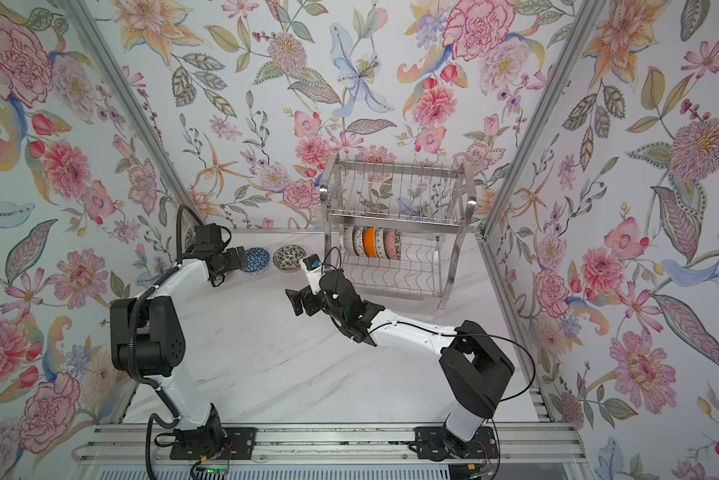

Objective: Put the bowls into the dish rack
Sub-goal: 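Grasp the rim of the leaf bowl nearest the wall with the left gripper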

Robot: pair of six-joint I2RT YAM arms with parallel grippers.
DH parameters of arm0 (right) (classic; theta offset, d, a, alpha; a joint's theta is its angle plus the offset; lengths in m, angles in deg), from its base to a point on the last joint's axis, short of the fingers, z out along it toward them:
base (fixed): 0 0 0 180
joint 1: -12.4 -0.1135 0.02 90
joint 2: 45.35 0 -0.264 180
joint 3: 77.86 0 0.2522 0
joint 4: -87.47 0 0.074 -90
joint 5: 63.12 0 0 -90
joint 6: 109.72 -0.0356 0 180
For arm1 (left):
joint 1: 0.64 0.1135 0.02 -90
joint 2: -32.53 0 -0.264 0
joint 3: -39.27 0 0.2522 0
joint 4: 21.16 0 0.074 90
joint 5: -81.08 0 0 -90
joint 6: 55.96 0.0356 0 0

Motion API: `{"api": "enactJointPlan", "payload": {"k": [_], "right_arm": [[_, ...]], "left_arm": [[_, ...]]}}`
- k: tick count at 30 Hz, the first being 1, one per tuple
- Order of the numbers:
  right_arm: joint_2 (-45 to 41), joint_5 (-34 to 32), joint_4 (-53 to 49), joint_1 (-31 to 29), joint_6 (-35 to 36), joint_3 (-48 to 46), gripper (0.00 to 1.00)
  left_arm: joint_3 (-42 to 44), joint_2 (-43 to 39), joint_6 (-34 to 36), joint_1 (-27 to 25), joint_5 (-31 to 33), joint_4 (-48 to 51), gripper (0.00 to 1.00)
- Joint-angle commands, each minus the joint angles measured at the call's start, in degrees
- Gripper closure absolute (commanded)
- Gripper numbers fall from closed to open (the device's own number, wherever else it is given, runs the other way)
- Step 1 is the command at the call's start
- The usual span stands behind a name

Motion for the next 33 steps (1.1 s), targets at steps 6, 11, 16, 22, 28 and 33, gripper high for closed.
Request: {"api": "enactJointPlan", "payload": {"k": [6,11,16,22,28,33], "right_arm": [[9.7,-2.42,-5.36,-1.57,4.01,12.33,0.01],[12.71,-1.68,-7.21,-1.85,3.2,16.08,0.01],[13.17,-1.33,-7.43,-1.84,2.96,16.42,0.01],[12.9,-1.32,-7.9,-1.15,2.96,16.08,0.01],[12.81,-1.1,-8.18,-0.7,2.67,15.9,0.01],[12.9,-0.66,-7.98,-0.45,1.96,15.99,0.01]], "left_arm": [[-5.64,5.73,3.54,3.04,-0.25,4.89,0.09],[-6.48,8.19,4.6,3.59,-0.08,5.34,0.17],[-6.9,10.48,5.43,3.58,0.33,5.8,0.3],[-4.97,10.62,5.35,3.58,-0.46,4.32,0.36],[-4.64,10.77,5.42,3.64,-1.58,3.81,0.38],[-4.53,11.51,5.37,3.64,-2.16,3.61,0.46]]}}
